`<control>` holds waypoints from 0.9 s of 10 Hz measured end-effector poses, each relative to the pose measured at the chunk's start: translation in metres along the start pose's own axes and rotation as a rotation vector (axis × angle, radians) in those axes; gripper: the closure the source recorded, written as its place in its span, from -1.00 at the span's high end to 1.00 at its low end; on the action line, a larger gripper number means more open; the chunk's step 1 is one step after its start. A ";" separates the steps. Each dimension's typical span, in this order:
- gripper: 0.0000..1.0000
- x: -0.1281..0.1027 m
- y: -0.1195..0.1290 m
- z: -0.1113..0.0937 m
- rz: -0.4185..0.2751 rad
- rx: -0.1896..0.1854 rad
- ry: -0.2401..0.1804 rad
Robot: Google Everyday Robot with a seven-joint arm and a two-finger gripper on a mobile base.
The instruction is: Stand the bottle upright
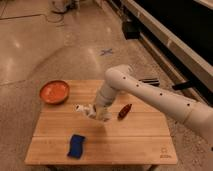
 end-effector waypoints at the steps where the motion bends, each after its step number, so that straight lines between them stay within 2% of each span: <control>1: -1.00 0.006 0.002 -0.003 0.004 -0.004 -0.046; 2: -1.00 0.017 0.005 -0.008 0.010 -0.011 -0.107; 4: -1.00 0.035 0.008 -0.011 0.018 -0.016 -0.184; 5: -1.00 0.051 0.010 -0.014 0.031 -0.013 -0.223; 9: -1.00 0.116 0.012 -0.028 0.104 0.031 -0.317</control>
